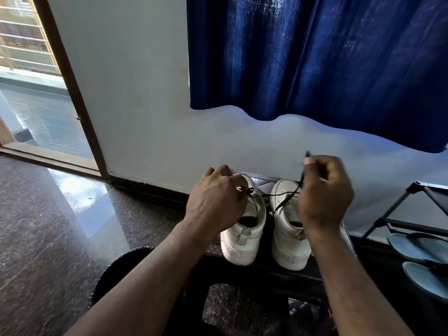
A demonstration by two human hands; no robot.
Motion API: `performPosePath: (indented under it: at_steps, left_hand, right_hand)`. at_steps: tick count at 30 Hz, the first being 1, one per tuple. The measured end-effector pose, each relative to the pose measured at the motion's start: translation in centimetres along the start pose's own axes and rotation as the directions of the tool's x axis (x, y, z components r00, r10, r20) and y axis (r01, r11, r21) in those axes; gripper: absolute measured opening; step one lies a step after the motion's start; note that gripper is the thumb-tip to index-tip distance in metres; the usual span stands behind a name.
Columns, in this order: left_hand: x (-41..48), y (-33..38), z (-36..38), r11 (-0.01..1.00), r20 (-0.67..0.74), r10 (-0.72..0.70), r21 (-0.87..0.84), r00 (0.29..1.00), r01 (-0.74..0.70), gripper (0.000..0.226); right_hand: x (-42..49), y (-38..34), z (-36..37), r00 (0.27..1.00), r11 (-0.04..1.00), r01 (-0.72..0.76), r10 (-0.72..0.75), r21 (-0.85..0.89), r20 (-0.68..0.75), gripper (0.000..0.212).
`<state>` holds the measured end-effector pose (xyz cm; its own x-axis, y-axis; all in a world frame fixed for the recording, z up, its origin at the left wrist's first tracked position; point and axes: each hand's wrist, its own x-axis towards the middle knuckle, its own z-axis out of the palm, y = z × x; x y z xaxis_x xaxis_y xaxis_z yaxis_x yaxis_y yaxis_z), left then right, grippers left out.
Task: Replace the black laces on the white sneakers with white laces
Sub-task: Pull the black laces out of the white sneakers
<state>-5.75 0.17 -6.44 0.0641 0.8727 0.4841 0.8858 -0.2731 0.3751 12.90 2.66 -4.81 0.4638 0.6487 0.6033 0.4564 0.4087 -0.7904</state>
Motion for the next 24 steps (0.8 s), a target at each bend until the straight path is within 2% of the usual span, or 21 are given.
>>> performPosePath:
  at_steps: [2,4,6,8,10,12,14,15,16,17,18,19,20,21,22,23,24]
  left_hand:
    - [0.3,-0.1,0.5,0.999,0.043,0.017,0.049,0.999,-0.019,0.027]
    - [0.6,0.0,1.1,0.995,0.100,0.011,0.096,0.995,-0.020,0.031]
    - [0.8,0.0,1.5,0.995,0.115,0.001,0.095,0.993,-0.012,0.029]
    - [1.0,-0.3,1.8,0.996,0.109,0.011,0.092,0.994,-0.021,0.024]
    - [1.3,-0.6,1.8,0.996,0.102,0.031,0.080,0.994,-0.040,0.019]
    - [1.5,-0.6,1.6,0.998,0.089,0.030,0.054,0.996,-0.035,0.015]
    - [1.8,-0.5,1.7,0.998,0.052,-0.040,-0.037,0.998,0.042,0.015]
    - [1.9,-0.5,1.9,0.982,0.064,-0.131,-0.129,0.989,0.138,0.018]
    - [2.1,-0.6,2.0,0.924,0.106,-0.247,-0.273,0.963,0.267,0.021]
    - [2.4,-0.7,2.1,0.796,0.177,-0.360,-0.453,0.916,0.401,0.022]
    - [2.5,-0.8,2.2,0.606,0.256,-0.445,-0.620,0.858,0.499,0.020]
    - [2.6,-0.9,2.2,0.418,0.326,-0.498,-0.722,0.804,0.552,0.019]
    - [2.6,-0.9,1.9,0.288,0.377,-0.512,-0.771,0.772,0.568,0.019]
    - [2.7,-1.0,1.7,0.249,0.395,-0.507,-0.784,0.766,0.569,0.017]
    - [2.8,-1.1,1.4,0.284,0.378,-0.493,-0.782,0.784,0.555,0.013]
    - [2.9,-1.3,1.1,0.389,0.336,-0.463,-0.754,0.820,0.529,0.015]
    - [3.0,-1.6,0.8,0.566,0.295,-0.397,-0.666,0.869,0.485,0.021]
  right_hand:
    - [-0.8,0.4,0.5,0.977,0.985,0.052,-0.015,-0.167,0.213,0.007]
    - [-1.8,0.5,0.9,0.940,0.945,0.121,-0.012,-0.303,0.341,0.011]
    - [-2.5,0.3,1.0,0.929,0.890,0.194,-0.032,-0.412,0.368,0.024]
    - [-3.0,-0.2,0.9,0.918,0.850,0.269,-0.084,-0.453,0.389,0.026]
    - [-3.6,-0.8,1.0,0.872,0.814,0.334,-0.076,-0.475,0.484,0.028]
    - [-4.2,-1.0,1.1,0.809,0.768,0.415,-0.067,-0.488,0.584,0.039]
    - [-4.4,-0.9,1.1,0.788,0.725,0.468,-0.083,-0.506,0.610,0.047]
    - [-4.5,-0.8,1.1,0.798,0.711,0.470,-0.089,-0.523,0.596,0.043]
    - [-4.5,-0.7,1.1,0.812,0.700,0.465,-0.095,-0.542,0.576,0.034]
    - [-4.5,-0.5,1.2,0.825,0.693,0.456,-0.094,-0.559,0.557,0.024]
    - [-4.6,-0.4,1.4,0.837,0.689,0.443,-0.088,-0.574,0.541,0.017]
    - [-4.7,-0.2,1.5,0.847,0.688,0.427,-0.077,-0.587,0.526,0.016]
    - [-4.8,-0.2,1.6,0.854,0.691,0.416,-0.073,-0.592,0.515,0.017]
    - [-4.9,-0.2,1.7,0.859,0.692,0.412,-0.079,-0.593,0.505,0.018]
    - [-4.9,-0.1,1.7,0.861,0.689,0.418,-0.093,-0.592,0.500,0.018]
    - [-5.0,-0.1,1.7,0.862,0.687,0.425,-0.106,-0.590,0.496,0.017]
    - [-5.0,-0.1,1.7,0.864,0.691,0.424,-0.115,-0.586,0.490,0.017]
